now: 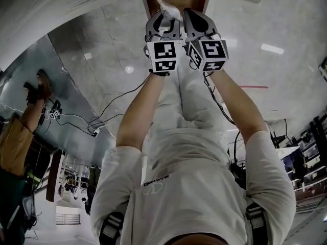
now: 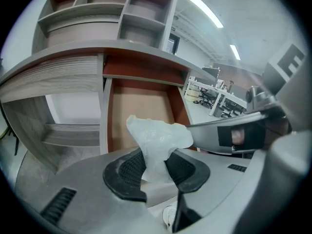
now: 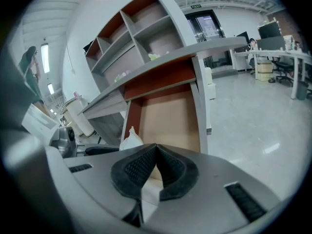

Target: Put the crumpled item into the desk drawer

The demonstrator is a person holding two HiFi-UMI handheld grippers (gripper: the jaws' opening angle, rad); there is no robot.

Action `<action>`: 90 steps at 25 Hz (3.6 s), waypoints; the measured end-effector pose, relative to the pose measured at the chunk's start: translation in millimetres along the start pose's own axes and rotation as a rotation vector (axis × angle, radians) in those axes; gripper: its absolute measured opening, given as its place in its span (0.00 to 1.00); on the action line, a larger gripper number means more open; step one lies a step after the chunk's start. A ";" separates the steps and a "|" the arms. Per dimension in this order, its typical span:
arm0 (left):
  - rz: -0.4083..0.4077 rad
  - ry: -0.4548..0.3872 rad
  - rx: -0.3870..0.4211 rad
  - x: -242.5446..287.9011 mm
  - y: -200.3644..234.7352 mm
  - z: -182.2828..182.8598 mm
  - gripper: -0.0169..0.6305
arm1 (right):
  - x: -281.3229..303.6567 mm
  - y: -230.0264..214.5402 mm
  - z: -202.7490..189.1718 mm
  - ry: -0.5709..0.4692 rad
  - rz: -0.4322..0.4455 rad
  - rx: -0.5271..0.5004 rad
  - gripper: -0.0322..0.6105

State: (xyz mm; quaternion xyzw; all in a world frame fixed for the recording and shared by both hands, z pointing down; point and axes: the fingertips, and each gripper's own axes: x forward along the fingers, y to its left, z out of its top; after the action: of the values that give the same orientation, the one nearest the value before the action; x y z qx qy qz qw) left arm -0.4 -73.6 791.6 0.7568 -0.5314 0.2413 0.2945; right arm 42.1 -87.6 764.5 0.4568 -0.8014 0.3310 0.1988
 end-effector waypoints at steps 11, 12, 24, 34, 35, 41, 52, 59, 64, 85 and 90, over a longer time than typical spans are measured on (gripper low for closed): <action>-0.026 0.012 -0.039 2.9 -0.4 0.9 0.26 | 0.4 -7.8 -1.1 0.014 -0.026 0.010 0.05; -0.029 0.016 -0.040 3.2 -0.1 -0.1 0.27 | 0.4 -8.5 -1.8 0.015 -0.027 0.009 0.05; -0.060 0.060 -0.078 -2.3 -3.1 -9.2 0.47 | -6.9 -7.4 -1.2 0.009 -0.042 0.014 0.05; -0.060 -0.040 -0.084 -36.8 3.5 16.9 0.43 | -25.9 -1.4 12.9 -0.011 -0.040 0.012 0.05; -0.056 -0.055 -0.083 -44.0 5.1 22.5 0.37 | -30.4 1.1 17.7 -0.017 -0.036 0.007 0.05; -0.006 -0.080 -0.058 -86.1 20.8 53.2 0.03 | -68.3 18.6 57.3 -0.054 -0.004 -0.020 0.05; -0.010 -0.336 0.056 -226.0 41.3 205.2 0.03 | -181.8 67.4 202.9 -0.217 0.072 -0.123 0.05; 0.043 -0.541 0.120 -324.2 34.1 303.8 0.03 | -277.2 86.9 296.6 -0.395 0.048 -0.162 0.05; 0.079 -0.633 0.161 -372.2 31.3 342.8 0.03 | -324.3 96.8 327.7 -0.457 0.040 -0.176 0.05; 0.114 -0.826 0.214 -456.6 25.1 415.6 0.03 | -408.3 110.7 391.9 -0.655 -0.036 -0.243 0.05; 0.104 -0.834 0.218 -453.9 19.1 416.9 0.03 | -413.8 108.5 394.3 -0.666 -0.039 -0.254 0.05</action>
State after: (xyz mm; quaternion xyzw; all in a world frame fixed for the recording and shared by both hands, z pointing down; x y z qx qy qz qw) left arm -141.4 -70.8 191.3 0.7883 -0.6138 -0.0157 -0.0395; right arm 150.5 -80.4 192.9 0.5266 -0.8481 0.0580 -0.0120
